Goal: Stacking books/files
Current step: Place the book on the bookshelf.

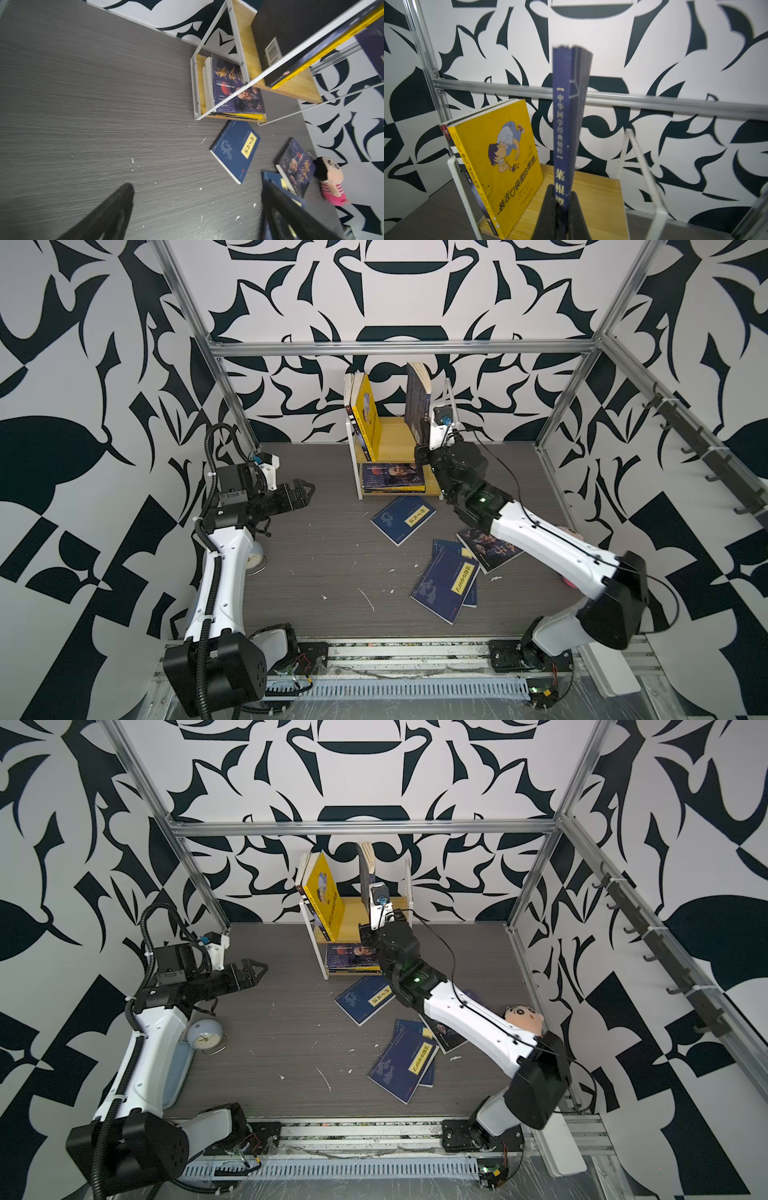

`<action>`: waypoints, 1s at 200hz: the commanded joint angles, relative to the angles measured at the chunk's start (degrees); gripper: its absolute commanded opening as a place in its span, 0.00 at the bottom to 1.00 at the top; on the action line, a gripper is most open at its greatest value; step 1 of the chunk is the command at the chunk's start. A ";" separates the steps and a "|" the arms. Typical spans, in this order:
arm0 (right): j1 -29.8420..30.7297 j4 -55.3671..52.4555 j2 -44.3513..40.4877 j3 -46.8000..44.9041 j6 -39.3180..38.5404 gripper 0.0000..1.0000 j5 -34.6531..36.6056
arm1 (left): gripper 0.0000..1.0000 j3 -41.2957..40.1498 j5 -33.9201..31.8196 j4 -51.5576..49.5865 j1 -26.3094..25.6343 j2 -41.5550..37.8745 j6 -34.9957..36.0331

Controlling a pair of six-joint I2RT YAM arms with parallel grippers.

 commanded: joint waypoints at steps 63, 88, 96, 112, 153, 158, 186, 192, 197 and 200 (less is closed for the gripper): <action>-0.16 12.54 17.10 11.17 4.78 0.00 5.63 | 1.00 -1.10 1.51 4.08 1.21 -1.74 0.27; -0.13 12.71 18.98 11.68 6.08 0.00 5.25 | 1.00 -1.32 2.14 4.34 1.19 -1.70 -0.03; -0.11 12.21 19.18 11.73 6.75 0.00 4.65 | 1.00 -1.28 2.18 4.35 1.22 -1.51 -0.01; 0.62 10.53 18.74 11.87 7.24 0.00 3.91 | 1.00 -1.11 2.12 4.32 1.16 -1.21 -0.05; 2.43 8.91 19.47 12.54 6.32 0.00 3.47 | 1.00 -1.12 2.52 4.88 1.16 -0.97 -0.27; 2.56 8.43 19.66 12.79 6.46 0.00 3.35 | 1.00 -1.19 2.45 4.81 1.18 -0.87 -0.25; 3.22 7.91 20.68 13.58 5.59 0.00 3.17 | 1.00 -1.70 2.65 5.21 1.17 -1.38 -0.28; 3.31 7.44 20.87 13.89 5.47 0.00 3.20 | 1.00 -1.59 2.62 5.14 1.20 -1.48 -0.25; 3.44 7.10 20.94 14.06 5.42 0.00 3.15 | 1.00 -1.55 2.55 5.05 1.23 -1.43 -0.26; 3.48 6.87 20.98 14.13 5.38 0.00 3.09 | 1.00 -1.60 2.54 5.06 1.27 -1.46 -0.31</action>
